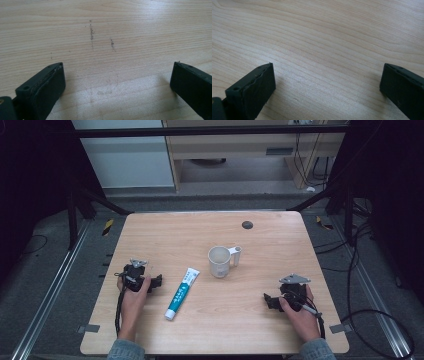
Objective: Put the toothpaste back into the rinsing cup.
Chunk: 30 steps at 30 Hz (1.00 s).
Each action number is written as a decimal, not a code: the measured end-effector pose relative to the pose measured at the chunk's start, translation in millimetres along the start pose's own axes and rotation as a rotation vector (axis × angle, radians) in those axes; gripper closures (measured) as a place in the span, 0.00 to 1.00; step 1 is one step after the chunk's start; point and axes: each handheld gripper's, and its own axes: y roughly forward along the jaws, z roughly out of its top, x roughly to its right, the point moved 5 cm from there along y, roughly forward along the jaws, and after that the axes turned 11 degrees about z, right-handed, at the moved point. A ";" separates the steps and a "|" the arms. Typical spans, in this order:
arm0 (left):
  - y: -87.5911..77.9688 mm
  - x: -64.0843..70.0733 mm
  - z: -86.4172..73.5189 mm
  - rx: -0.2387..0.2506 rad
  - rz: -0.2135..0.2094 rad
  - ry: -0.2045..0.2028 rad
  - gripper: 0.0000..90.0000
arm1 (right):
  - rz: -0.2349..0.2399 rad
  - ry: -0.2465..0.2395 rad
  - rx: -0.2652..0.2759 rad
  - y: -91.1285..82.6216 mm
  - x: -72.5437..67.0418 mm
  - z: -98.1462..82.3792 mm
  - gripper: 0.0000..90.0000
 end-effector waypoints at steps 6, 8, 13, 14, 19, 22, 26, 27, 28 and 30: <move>-1.4 -0.9 -1.4 0.005 -0.019 0.015 0.00 | 0.000 0.000 0.000 0.0 0.0 0.0 0.00; -2.8 -2.8 -1.3 0.002 -0.014 0.016 0.04 | 0.000 0.000 0.000 0.0 0.0 0.0 0.00; -15.0 -1.9 2.0 0.015 -0.011 0.042 0.04 | 0.000 0.000 0.000 0.0 0.0 0.0 0.00; -19.2 -0.2 2.9 0.019 -0.023 0.047 0.04 | 0.000 0.000 0.000 0.0 0.0 0.0 0.00; -41.5 9.5 6.1 0.040 -0.059 0.076 0.05 | 0.001 0.007 0.000 -0.5 -0.6 -0.2 0.01; -55.3 18.3 9.6 0.055 -0.079 0.113 0.05 | 0.001 0.007 0.000 -0.6 -0.6 -0.2 0.01; -69.9 33.7 17.6 0.088 -0.121 0.134 0.05 | 0.002 0.007 0.000 -0.6 -0.6 -0.2 0.01; -72.3 37.4 19.4 0.093 -0.124 0.143 0.05 | 0.002 0.007 0.000 -0.6 -0.6 -0.2 0.01; -74.4 41.1 20.5 0.091 -0.131 0.150 0.05 | 0.002 0.007 0.000 -0.6 -0.6 -0.2 0.01; -77.7 47.5 21.5 0.084 -0.149 0.161 0.06 | 0.002 0.007 0.000 -0.6 -0.6 -0.2 0.01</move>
